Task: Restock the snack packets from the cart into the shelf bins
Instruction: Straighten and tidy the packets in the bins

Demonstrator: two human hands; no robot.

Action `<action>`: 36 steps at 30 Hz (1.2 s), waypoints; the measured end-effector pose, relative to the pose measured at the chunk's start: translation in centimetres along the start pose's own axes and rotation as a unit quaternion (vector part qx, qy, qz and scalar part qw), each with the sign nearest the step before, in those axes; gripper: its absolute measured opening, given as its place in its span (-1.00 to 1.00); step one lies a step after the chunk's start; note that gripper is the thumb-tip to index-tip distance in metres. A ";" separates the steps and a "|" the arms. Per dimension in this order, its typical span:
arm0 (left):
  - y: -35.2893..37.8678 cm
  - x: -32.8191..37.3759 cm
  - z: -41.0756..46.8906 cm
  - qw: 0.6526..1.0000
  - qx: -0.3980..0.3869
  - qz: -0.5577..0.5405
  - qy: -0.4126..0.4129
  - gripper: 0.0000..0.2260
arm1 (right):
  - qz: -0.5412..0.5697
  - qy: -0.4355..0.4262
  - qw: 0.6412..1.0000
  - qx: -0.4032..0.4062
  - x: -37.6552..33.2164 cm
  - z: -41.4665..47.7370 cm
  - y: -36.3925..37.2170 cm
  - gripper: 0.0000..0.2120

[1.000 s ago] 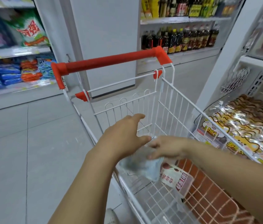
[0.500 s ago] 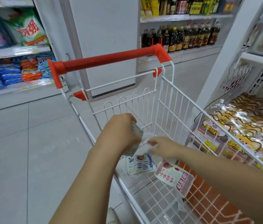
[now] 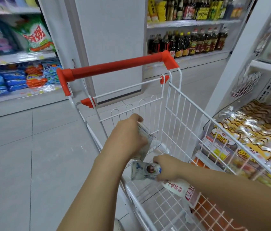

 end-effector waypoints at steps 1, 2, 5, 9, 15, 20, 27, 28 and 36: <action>-0.3 0.0 0.1 1.000 0.018 -0.020 0.000 -0.43 | 0.041 0.019 0.999 0.001 -0.2 -0.3 -1.4 -0.59; -0.6 -0.1 0.2 0.998 0.043 -0.047 0.002 -0.38 | 0.069 0.036 0.997 0.013 -0.2 -0.7 -3.1 -0.54; -2.2 -0.3 0.3 0.979 0.136 -0.151 -0.002 -0.35 | 0.046 0.058 0.992 0.105 0.1 -3.2 -9.9 -0.58; -3.0 -0.7 0.6 0.954 0.186 -0.234 -0.006 -0.67 | 0.138 0.082 0.952 0.261 0.7 -9.6 -17.1 -0.75; -0.8 1.0 -1.1 0.938 0.089 -0.333 -0.047 -0.87 | 0.316 0.000 0.898 0.305 -2.3 -16.2 -19.0 -0.75; 1.3 3.8 -4.0 0.861 -0.097 -0.489 -0.101 -0.48 | 0.406 0.001 0.885 0.228 -3.7 -18.0 -17.2 -0.76; 0.7 3.2 -4.4 0.942 0.016 -0.334 -0.007 -0.90 | 0.376 0.043 0.918 0.120 -2.9 -19.1 -14.5 -0.72; 0.3 2.9 -4.2 0.963 0.048 -0.263 0.020 -0.90 | 0.309 0.042 0.946 0.084 -2.6 -19.2 -13.7 -0.68; 1.3 3.7 -4.5 0.992 0.026 -0.015 0.125 -0.81 | -0.115 -0.106 0.964 -0.216 -6.5 -18.7 -4.2 -0.42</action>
Point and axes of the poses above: each hand's wrist, its own z-axis towards the middle knuckle, its own y-axis out of the palm, x = y × z, the point moved 5 cm from there along z, towards the middle knuckle, and after that the axes turned 14 degrees about x, right-handed, at the moved point
